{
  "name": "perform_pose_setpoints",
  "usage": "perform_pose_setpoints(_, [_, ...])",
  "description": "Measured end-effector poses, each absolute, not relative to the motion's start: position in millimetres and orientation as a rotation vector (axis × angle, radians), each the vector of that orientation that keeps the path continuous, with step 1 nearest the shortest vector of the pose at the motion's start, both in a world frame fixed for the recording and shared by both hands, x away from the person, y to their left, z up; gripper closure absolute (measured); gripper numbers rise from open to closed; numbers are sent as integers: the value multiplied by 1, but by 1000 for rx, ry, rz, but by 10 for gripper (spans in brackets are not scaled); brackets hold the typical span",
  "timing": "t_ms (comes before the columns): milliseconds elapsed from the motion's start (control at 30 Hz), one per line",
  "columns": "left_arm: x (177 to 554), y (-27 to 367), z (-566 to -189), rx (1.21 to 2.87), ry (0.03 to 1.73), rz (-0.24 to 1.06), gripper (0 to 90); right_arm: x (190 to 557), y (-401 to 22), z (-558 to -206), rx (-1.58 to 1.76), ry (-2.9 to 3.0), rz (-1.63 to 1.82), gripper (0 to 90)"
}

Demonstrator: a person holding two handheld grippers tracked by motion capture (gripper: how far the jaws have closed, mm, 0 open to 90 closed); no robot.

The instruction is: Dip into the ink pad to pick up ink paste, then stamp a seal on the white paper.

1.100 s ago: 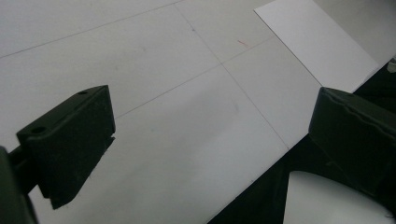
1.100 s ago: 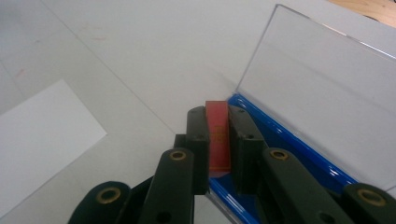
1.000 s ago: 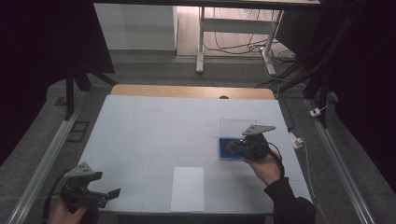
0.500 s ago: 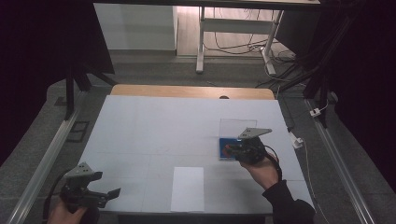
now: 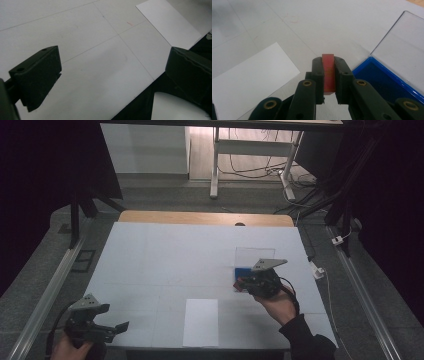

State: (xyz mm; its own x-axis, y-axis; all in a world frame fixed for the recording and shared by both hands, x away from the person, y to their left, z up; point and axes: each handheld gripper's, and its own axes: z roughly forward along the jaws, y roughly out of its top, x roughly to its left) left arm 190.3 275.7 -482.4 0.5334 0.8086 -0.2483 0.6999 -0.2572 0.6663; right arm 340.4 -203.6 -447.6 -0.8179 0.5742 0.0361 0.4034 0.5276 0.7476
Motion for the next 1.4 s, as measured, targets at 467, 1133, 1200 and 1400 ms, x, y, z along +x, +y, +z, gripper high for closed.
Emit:
perform_pose_setpoints(467, [190,276,-482,2019,1221,183,8,337,-197,-448,802,2572,1165,799])
perform_pose_setpoints(1133, [190,276,-482,2019,1220,183,8,317,-164,-453,673,2669,1183,799])
perform_pose_setpoints(1200, [190,276,-482,2018,1220,184,8,315,-160,-454,649,2681,1180,799])
perform_pose_setpoints(1400, [191,276,-482,2019,1220,182,9,308,-145,-460,582,2725,1176,798])
